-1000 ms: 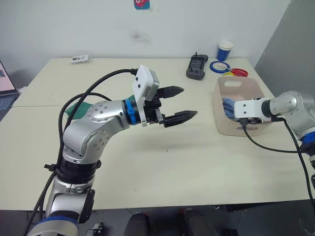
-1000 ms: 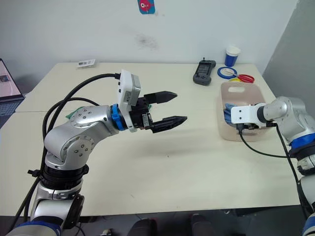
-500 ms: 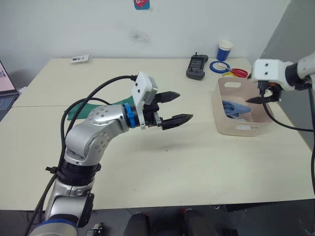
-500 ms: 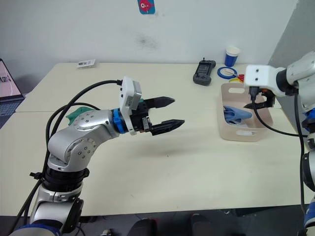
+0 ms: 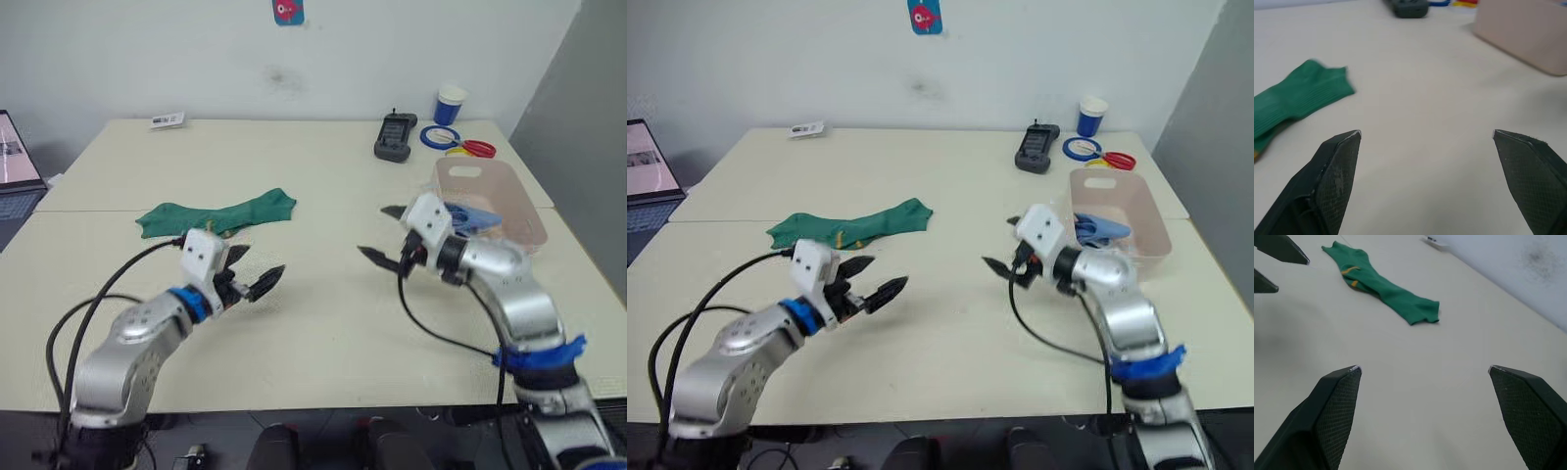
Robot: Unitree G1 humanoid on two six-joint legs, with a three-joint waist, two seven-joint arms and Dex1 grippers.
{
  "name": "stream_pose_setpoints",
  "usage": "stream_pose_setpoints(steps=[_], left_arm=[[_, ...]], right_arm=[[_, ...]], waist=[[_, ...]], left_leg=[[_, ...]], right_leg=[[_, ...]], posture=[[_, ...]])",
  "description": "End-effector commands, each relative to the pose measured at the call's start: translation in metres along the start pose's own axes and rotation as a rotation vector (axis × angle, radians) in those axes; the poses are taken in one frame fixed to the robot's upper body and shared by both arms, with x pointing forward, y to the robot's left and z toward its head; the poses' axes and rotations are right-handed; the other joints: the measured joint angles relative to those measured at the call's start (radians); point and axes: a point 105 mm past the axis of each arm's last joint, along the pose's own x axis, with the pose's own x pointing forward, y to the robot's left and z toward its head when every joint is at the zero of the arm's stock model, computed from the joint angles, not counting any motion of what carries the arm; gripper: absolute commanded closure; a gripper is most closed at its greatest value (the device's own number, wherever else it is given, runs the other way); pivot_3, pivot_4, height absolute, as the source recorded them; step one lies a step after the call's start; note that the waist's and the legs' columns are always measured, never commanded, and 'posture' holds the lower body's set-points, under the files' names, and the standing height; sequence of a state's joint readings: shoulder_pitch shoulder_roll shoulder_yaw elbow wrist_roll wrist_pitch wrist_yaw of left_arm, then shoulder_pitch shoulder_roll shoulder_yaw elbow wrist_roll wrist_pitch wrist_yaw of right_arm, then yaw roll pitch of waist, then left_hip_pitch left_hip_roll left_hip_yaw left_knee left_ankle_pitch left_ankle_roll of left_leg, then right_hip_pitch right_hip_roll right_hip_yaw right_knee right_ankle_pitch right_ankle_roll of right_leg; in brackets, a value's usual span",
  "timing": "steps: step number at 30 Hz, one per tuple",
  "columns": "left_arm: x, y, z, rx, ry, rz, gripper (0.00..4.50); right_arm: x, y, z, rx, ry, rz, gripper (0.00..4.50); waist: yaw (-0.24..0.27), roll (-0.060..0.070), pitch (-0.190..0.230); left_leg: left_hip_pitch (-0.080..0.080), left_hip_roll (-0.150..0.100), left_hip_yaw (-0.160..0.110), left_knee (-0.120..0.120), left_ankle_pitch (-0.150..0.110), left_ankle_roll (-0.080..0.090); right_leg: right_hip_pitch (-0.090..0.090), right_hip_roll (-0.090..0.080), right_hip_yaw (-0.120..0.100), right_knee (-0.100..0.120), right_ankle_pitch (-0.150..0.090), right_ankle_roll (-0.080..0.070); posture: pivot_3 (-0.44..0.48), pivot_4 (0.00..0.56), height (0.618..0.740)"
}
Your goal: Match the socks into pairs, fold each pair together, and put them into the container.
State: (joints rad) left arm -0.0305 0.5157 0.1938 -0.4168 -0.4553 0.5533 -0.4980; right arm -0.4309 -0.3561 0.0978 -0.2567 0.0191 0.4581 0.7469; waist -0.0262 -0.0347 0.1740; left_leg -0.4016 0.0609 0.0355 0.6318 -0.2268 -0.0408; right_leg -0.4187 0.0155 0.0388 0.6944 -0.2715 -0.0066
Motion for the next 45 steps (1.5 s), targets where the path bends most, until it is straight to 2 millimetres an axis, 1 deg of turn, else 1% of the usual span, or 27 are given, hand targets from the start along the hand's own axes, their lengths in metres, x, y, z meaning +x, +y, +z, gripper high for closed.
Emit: stream_pose_setpoints(steps=[1,3,4,7,9,11,13,17,19,21,22,24,25,28,31,33,35,37,41,42,43,45], left_arm=[[-0.024,0.002,-0.007,0.008,-0.062,0.142,0.0],[-0.037,-0.001,-0.023,-0.01,-0.044,0.202,0.0],[-0.041,-0.003,-0.029,-0.009,-0.035,0.22,0.0],[-0.046,-0.003,-0.035,-0.012,-0.033,0.257,0.0],[-0.045,-0.002,-0.035,-0.005,-0.037,0.266,0.0],[-0.042,0.002,-0.035,0.009,-0.041,0.271,0.0],[-0.038,0.008,-0.033,0.02,-0.045,0.277,0.0],[-0.031,0.026,-0.024,0.053,-0.046,0.277,0.0],[-0.021,0.051,-0.013,0.109,-0.039,0.311,0.0],[-0.009,0.074,-0.001,0.159,-0.031,0.331,0.0],[-0.001,0.083,0.001,0.175,-0.015,0.331,0.0],[0.01,0.093,0.001,0.193,0.016,0.316,0.0],[0.02,0.099,-0.001,0.21,0.043,0.308,0.0],[0.049,0.108,-0.002,0.267,0.088,0.28,0.0],[0.068,0.117,-0.005,0.33,0.118,0.29,0.0],[0.08,0.119,-0.002,0.363,0.12,0.293,0.0],[0.091,0.119,0.001,0.391,0.12,0.285,0.0],[0.099,0.118,-0.001,0.448,0.15,0.279,0.0],[0.108,0.12,-0.003,0.459,0.176,0.312,0.0],[0.109,0.121,-0.003,0.466,0.179,0.318,0.39],[0.11,0.121,-0.003,0.466,0.18,0.32,0.61],[0.111,0.12,-0.004,0.464,0.185,0.313,1.26]], right_arm=[[-0.006,0.018,-0.013,-0.001,-0.027,-0.062,0.03],[-0.01,0.029,-0.028,-0.013,0.0,-0.058,0.03],[-0.012,0.032,-0.032,0.001,0.006,-0.067,0.03],[-0.014,0.036,-0.039,0.029,0.015,-0.081,0.03],[-0.013,0.04,-0.043,0.007,0.025,-0.058,0.03],[-0.012,0.039,-0.043,0.003,0.021,-0.059,0.03],[-0.012,0.035,-0.042,-0.006,0.02,-0.07,0.03],[-0.01,0.022,-0.033,-0.015,0.001,-0.107,0.03],[-0.006,0.015,-0.024,-0.017,-0.015,-0.119,0.03],[-0.002,0.012,-0.016,-0.038,-0.027,-0.106,0.03],[0.0,0.01,-0.012,-0.044,-0.033,-0.105,0.03],[0.003,0.007,-0.008,-0.045,-0.037,-0.107,0.03],[0.005,0.004,-0.005,-0.054,-0.04,-0.105,0.03],[0.008,0.001,0.003,-0.062,-0.047,-0.09,0.03],[0.01,0.001,0.005,-0.059,-0.049,-0.081,0.03],[0.01,0.001,0.006,-0.057,-0.049,-0.081,0.03],[0.009,0.002,0.007,-0.055,-0.048,-0.081,0.03],[0.009,0.002,0.006,-0.055,-0.044,-0.083,0.03],[0.007,0.001,0.005,-0.058,-0.034,-0.092,0.03],[0.007,0.001,0.005,-0.058,-0.033,-0.094,0.0],[0.006,0.0,0.005,-0.059,-0.032,-0.096,0.0],[0.005,-0.001,0.005,-0.059,-0.028,-0.104,0.0]], waist=[[-0.002,-0.003,-0.002],[-0.003,-0.003,-0.002],[-0.004,-0.003,-0.002],[-0.005,-0.003,-0.002],[-0.005,-0.004,-0.002],[-0.005,-0.004,-0.002],[-0.005,-0.004,-0.002],[-0.007,-0.004,-0.002],[-0.005,-0.004,-0.002],[-0.004,-0.005,-0.002],[-0.003,-0.005,-0.002],[-0.004,-0.004,-0.003],[-0.005,-0.004,-0.003],[-0.002,-0.005,-0.002],[-0.001,-0.005,-0.002],[0.0,-0.005,-0.002],[0.0,-0.005,-0.002],[0.0,-0.005,-0.002],[-0.004,-0.005,-0.002],[-0.004,-0.005,-0.002],[-0.004,-0.005,-0.002],[-0.004,-0.005,-0.002]], left_leg=[[0.002,0.0,0.0,0.0,0.0,0.0],[0.002,0.001,0.0,-0.001,0.0,0.0],[0.002,0.001,0.0,-0.001,0.0,0.0],[0.003,0.001,0.0,-0.001,0.0,0.001],[0.003,0.0,-0.001,-0.001,0.0,0.001],[0.003,0.0,-0.001,-0.001,-0.001,0.001],[0.003,0.0,-0.001,-0.001,-0.001,0.001],[0.003,0.001,-0.001,-0.002,-0.001,0.001],[0.004,0.001,-0.001,-0.002,-0.001,0.001],[0.002,0.002,-0.002,-0.001,-0.001,0.001],[0.003,0.002,-0.002,-0.001,-0.001,0.001],[0.002,0.002,-0.002,-0.002,-0.001,0.001],[0.002,0.002,-0.002,-0.002,-0.001,0.001],[0.001,0.001,-0.001,-0.002,-0.001,0.001],[0.0,0.001,-0.001,-0.001,-0.001,0.001],[0.0,0.001,-0.001,-0.002,-0.001,0.001],[0.0,0.001,-0.002,-0.002,-0.001,0.001],[0.0,0.001,-0.002,-0.002,-0.001,0.001],[0.0,0.001,-0.001,-0.002,-0.001,0.001],[0.0,0.001,-0.001,-0.002,-0.001,0.001],[0.0,0.002,-0.001,-0.002,-0.001,0.001],[0.0,0.002,-0.001,-0.002,-0.001,0.001]], right_leg=[[0.003,0.0,0.0,-0.002,0.0,0.001],[0.005,0.0,0.0,-0.007,0.0,0.001],[0.005,0.0,0.0,-0.007,0.0,0.001],[0.005,0.001,0.0,-0.007,0.001,0.002],[0.006,0.003,-0.001,-0.007,0.001,0.002],[0.006,0.006,0.0,-0.008,0.001,0.002],[0.006,0.007,-0.001,-0.009,0.001,0.001],[0.006,0.009,-0.001,-0.009,0.001,0.001],[0.007,0.011,-0.001,-0.009,0.002,0.0],[0.007,0.017,0.0,-0.009,0.002,0.0],[0.008,0.018,0.0,-0.009,0.002,0.0],[0.008,0.019,-0.001,-0.01,0.002,0.0],[0.009,0.019,0.0,-0.012,0.002,0.0],[0.008,0.018,0.001,-0.013,0.002,0.0],[0.008,0.017,0.001,-0.014,0.002,0.0],[0.008,0.017,0.0,-0.014,0.002,0.0],[0.008,0.017,-0.001,-0.013,0.002,0.0],[0.008,0.018,-0.001,-0.013,0.002,0.0],[0.008,0.018,0.0,-0.012,0.002,0.0],[0.008,0.018,0.0,-0.012,0.002,0.0],[0.008,0.018,0.0,-0.012,0.002,0.0],[0.008,0.018,-0.001,-0.012,0.002,0.0]], posture=[[0.0,0.15,0.74],[0.0,0.15,0.74],[0.0,0.15,0.74],[0.0,0.15,0.74],[0.0,0.15,0.74],[0.0,0.15,0.74],[0.0,0.15,0.74],[0.0,0.15,0.74],[0.0,0.15,0.74],[0.0,0.15,0.74],[0.0,0.15,0.74],[0.0,0.15,0.74],[0.0,0.15,0.74],[0.0,0.15,0.74],[0.0,0.15,0.74],[0.0,0.15,0.74],[0.0,0.15,0.74],[0.0,0.15,0.74],[0.0,0.15,0.74],[0.0,0.15,0.74],[0.0,0.15,0.74],[0.0,0.15,0.74]])
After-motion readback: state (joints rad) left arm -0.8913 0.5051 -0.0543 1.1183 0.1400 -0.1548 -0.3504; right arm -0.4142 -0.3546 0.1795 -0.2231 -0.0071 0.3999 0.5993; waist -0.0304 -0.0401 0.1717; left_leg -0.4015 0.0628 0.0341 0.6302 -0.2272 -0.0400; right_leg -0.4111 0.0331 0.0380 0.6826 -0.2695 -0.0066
